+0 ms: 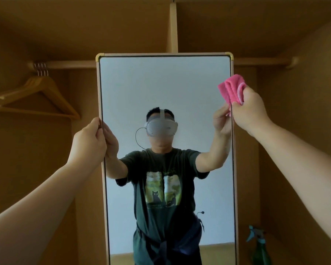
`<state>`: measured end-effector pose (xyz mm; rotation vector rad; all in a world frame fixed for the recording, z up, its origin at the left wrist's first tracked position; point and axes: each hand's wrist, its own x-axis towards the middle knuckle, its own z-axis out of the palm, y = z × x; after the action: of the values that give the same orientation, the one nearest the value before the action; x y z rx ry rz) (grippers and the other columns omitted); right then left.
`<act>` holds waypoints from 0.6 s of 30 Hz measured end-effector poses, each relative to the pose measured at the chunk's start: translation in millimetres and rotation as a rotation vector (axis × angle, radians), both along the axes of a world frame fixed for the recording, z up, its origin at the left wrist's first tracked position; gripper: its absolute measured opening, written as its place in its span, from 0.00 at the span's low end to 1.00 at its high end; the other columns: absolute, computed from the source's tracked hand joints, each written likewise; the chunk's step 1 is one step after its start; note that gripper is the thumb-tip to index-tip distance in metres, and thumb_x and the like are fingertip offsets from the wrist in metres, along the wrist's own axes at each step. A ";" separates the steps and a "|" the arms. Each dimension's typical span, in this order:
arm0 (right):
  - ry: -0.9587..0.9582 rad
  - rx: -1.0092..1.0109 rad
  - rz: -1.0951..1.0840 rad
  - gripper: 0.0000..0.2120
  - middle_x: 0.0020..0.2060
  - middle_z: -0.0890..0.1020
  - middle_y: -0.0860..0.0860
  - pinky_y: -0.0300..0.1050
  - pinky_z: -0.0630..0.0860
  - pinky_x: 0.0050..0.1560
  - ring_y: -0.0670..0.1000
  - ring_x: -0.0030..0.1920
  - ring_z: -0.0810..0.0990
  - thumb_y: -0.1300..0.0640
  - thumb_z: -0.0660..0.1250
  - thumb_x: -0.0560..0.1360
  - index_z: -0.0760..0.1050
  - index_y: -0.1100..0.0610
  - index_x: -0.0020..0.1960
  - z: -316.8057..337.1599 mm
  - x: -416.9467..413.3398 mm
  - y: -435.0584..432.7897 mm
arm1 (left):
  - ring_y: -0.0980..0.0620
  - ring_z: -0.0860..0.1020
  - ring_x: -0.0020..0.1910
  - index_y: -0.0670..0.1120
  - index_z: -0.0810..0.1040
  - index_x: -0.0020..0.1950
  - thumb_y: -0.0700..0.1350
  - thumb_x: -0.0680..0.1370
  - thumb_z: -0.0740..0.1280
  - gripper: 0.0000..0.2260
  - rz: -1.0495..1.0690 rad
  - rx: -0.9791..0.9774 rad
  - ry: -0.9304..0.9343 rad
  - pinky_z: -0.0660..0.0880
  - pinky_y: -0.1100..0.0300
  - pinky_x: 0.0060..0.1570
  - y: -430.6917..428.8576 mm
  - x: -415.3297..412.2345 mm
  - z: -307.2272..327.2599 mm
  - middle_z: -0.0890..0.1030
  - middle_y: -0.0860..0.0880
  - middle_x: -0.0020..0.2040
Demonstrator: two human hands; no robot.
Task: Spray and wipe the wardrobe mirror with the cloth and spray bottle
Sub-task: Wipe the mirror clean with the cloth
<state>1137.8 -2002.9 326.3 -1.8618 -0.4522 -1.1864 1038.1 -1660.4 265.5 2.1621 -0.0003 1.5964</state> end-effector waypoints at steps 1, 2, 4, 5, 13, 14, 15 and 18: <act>0.007 0.007 0.002 0.22 0.64 0.75 0.56 0.47 0.74 0.62 0.57 0.63 0.75 0.66 0.59 0.79 0.65 0.57 0.73 -3.1 -0.2 0.5 | 0.44 0.78 0.47 0.36 0.74 0.60 0.39 0.82 0.56 0.11 0.000 -0.001 -0.006 0.74 0.54 0.48 -2.2 -1.4 -2.1 0.78 0.45 0.45; 0.015 0.012 0.007 0.22 0.63 0.75 0.57 0.49 0.74 0.63 0.57 0.63 0.75 0.66 0.59 0.79 0.66 0.57 0.73 -6.4 0.0 0.8 | 0.43 0.79 0.49 0.36 0.73 0.62 0.39 0.82 0.56 0.12 -0.005 -0.008 -0.010 0.75 0.54 0.50 -4.4 -2.5 -4.1 0.79 0.44 0.47; 0.030 0.023 0.016 0.22 0.63 0.75 0.56 0.50 0.75 0.63 0.56 0.63 0.76 0.65 0.59 0.80 0.66 0.57 0.73 -13.0 0.1 1.5 | 0.41 0.78 0.54 0.35 0.73 0.64 0.40 0.82 0.56 0.14 -0.032 -0.050 -0.001 0.74 0.51 0.55 -6.8 -4.3 -7.8 0.80 0.40 0.53; 0.035 0.028 0.017 0.21 0.63 0.75 0.56 0.49 0.74 0.63 0.56 0.63 0.76 0.65 0.59 0.80 0.66 0.57 0.73 -16.2 0.3 1.8 | 0.40 0.78 0.54 0.34 0.73 0.64 0.39 0.82 0.56 0.14 -0.044 -0.069 0.007 0.73 0.51 0.56 -6.5 -4.7 -9.7 0.80 0.39 0.54; 0.048 0.051 0.024 0.21 0.62 0.76 0.56 0.49 0.74 0.63 0.55 0.62 0.76 0.65 0.58 0.80 0.66 0.58 0.72 -44.0 -1.5 1.6 | 0.44 0.78 0.50 0.38 0.74 0.62 0.41 0.83 0.56 0.13 -0.038 -0.066 0.059 0.73 0.54 0.51 3.1 -0.6 -31.2 0.78 0.44 0.48; 0.050 0.049 0.024 0.20 0.62 0.76 0.56 0.48 0.75 0.63 0.55 0.61 0.76 0.65 0.58 0.80 0.66 0.58 0.72 -47.7 -1.6 1.6 | 0.45 0.78 0.48 0.38 0.74 0.61 0.41 0.83 0.56 0.12 -0.035 -0.054 0.061 0.73 0.55 0.49 4.4 0.3 -34.1 0.77 0.45 0.46; 0.050 0.046 0.024 0.20 0.61 0.76 0.56 0.47 0.75 0.61 0.54 0.61 0.77 0.65 0.59 0.80 0.67 0.58 0.71 -51.2 -1.7 1.4 | 0.47 0.77 0.46 0.39 0.74 0.60 0.41 0.83 0.56 0.11 -0.029 -0.041 0.061 0.73 0.55 0.47 5.9 1.1 -36.7 0.77 0.47 0.45; 0.048 0.044 0.027 0.18 0.59 0.77 0.55 0.43 0.75 0.57 0.52 0.57 0.77 0.64 0.59 0.80 0.68 0.58 0.69 -61.9 -2.1 -0.2 | 0.49 0.76 0.43 0.41 0.74 0.57 0.41 0.83 0.56 0.09 -0.025 -0.031 0.063 0.70 0.57 0.43 12.9 3.5 -44.5 0.77 0.49 0.43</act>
<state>1135.7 -2003.1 264.5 -1.8366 -0.4198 -1.1222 1041.6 -1647.5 221.0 2.1789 0.0167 1.5037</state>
